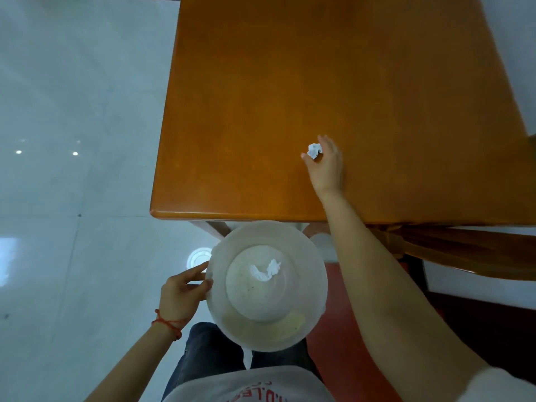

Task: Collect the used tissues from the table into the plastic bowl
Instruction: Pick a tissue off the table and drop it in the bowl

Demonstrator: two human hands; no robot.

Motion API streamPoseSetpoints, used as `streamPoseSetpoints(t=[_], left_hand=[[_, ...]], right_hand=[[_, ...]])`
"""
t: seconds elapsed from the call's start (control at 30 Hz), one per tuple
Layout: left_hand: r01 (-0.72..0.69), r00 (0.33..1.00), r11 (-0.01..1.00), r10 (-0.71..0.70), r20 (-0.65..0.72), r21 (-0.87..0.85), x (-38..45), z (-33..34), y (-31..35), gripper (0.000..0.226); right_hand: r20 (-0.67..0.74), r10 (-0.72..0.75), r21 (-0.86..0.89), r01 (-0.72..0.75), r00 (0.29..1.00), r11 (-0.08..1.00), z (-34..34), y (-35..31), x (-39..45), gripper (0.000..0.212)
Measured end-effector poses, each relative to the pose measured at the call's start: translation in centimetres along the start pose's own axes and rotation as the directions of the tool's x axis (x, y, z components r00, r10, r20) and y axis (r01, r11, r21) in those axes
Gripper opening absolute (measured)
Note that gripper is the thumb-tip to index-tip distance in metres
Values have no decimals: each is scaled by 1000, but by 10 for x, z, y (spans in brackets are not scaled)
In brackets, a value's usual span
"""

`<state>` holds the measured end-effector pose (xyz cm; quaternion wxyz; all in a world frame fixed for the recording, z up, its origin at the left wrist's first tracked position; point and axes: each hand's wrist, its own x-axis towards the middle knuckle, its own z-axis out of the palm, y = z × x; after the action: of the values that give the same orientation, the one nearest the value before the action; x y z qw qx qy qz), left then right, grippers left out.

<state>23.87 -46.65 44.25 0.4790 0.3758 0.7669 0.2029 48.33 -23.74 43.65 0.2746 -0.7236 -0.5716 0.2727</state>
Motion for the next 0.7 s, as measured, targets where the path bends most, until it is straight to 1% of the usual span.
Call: streamPoseSetpoints(t=[0.07,0.13,0.27,0.33,0.4,0.47,0.53,0.6,0.7], left_hand=[[8,1000,1000,-8,-3,-6,0,0,0,33],[9,1000,1000,-9,-8,-20,-1,1,1,33],[0,1000,1000,0,-9,-22,-1,5,2,35],[-5,1000,1000,5,-9,-16,-1,7,3,35],[-6,1000,1000,6,-15,-11,-2,9,3,35],[-9,1000,1000,9,-20,3,-3,11,3,36],[-6,1000,1000,6,-17,4,-2,13,2,36],[-3,1000,1000,3,-16,-3,-2,13,1,36],[-14,1000,1000,14,-19,-13,-3,13,0,35]], right_hand=[[38,-29,-68,31,999,997,3,4,9,54],[65,-66,-140,74,996,987,5,7,15,49],[55,-130,-199,138,990,970,2,9,12,33],[49,-105,-162,111,993,980,0,7,4,31],[37,-45,-45,47,998,998,-3,2,-9,30],[17,-35,86,34,999,996,-7,-4,-30,29],[-10,-89,174,90,996,981,-12,-8,-58,26],[-14,-165,203,164,986,965,-15,-8,-93,24],[85,-216,182,198,973,963,-13,3,-148,24]])
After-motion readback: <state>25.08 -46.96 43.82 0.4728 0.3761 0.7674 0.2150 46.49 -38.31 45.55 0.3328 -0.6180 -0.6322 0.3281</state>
